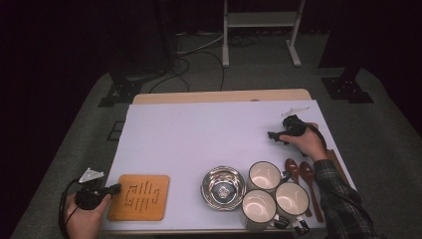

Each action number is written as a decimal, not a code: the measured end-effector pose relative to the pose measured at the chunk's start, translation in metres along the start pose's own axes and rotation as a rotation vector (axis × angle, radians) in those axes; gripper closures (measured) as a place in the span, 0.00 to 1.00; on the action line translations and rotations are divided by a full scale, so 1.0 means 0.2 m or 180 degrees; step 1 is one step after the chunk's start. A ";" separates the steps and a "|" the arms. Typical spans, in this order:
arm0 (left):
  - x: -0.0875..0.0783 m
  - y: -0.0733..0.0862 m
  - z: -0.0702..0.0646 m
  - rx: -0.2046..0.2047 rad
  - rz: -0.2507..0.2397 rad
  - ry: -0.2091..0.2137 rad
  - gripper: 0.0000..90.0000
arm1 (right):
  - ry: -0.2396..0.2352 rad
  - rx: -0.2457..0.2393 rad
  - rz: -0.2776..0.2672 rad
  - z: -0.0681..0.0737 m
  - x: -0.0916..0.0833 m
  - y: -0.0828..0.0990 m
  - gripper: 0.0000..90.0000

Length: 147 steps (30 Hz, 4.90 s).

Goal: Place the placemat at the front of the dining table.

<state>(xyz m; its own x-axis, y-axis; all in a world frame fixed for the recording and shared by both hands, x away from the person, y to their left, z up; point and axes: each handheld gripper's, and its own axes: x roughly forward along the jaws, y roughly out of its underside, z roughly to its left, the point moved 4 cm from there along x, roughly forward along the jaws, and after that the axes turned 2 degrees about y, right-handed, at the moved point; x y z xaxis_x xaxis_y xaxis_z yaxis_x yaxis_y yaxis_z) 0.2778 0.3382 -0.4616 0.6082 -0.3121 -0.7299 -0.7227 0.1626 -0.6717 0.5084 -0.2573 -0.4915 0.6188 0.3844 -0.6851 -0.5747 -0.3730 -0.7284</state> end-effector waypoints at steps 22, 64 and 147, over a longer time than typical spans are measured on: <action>-0.01 0.02 0.02 -0.0031 0.0009 -0.0027 1.00 | -0.0019 -0.0001 0.0077 0.03 -0.03 -0.03 0.52; -0.02 0.03 0.01 -0.0052 0.0017 -0.0022 1.00 | -0.0548 -0.0536 -0.0027 0.34 -0.19 -0.28 1.00; -0.01 0.02 0.01 -0.0032 0.0033 0.0009 1.00 | -0.1649 -0.1259 -0.0227 1.31 -0.27 -0.52 1.00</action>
<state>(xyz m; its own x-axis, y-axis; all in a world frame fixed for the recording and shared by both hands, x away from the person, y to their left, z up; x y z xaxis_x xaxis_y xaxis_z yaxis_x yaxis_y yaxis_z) 0.2741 0.3423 -0.4639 0.5998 -0.3130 -0.7364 -0.7323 0.1562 -0.6629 0.3935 -0.0185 -0.3810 0.2532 0.7398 -0.6233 -0.2402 -0.5760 -0.7813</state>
